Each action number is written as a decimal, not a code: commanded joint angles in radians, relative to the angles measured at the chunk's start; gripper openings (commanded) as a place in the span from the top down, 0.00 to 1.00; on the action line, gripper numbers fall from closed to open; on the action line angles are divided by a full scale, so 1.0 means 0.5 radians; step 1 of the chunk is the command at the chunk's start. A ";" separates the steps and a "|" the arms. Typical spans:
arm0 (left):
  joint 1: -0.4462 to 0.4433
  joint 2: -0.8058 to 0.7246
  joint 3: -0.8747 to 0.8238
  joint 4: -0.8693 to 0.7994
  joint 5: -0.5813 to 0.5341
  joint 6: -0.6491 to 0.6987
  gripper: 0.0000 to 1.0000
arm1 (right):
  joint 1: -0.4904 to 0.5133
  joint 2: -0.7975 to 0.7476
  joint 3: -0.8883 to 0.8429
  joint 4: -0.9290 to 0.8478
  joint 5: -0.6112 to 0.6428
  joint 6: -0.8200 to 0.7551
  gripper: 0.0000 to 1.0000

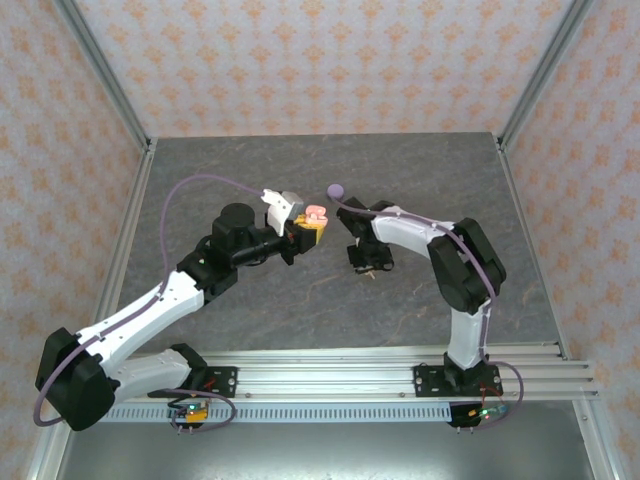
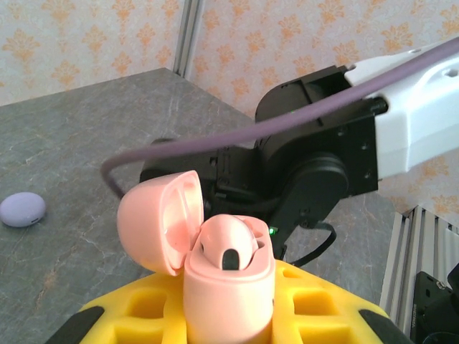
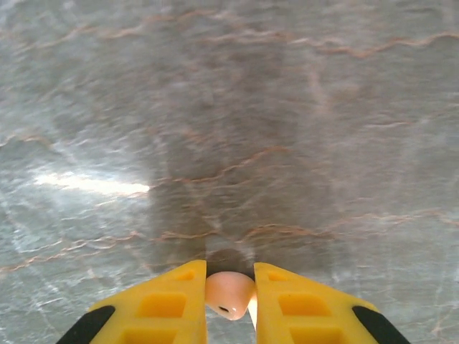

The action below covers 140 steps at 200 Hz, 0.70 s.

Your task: Insert the wireless bluetooth earbuds into the charging case

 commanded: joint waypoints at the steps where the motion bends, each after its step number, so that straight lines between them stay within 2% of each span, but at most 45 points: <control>1: -0.030 0.040 0.042 0.020 -0.055 -0.036 0.85 | -0.084 -0.107 -0.069 0.112 -0.104 0.118 0.81; 61: -0.032 0.181 -0.082 0.195 -0.232 -0.178 0.85 | -0.264 -0.260 -0.218 0.359 -0.383 0.222 0.81; 140: -0.047 0.412 -0.192 0.448 -0.261 -0.270 0.85 | -0.347 -0.469 -0.335 0.635 -0.717 0.272 0.81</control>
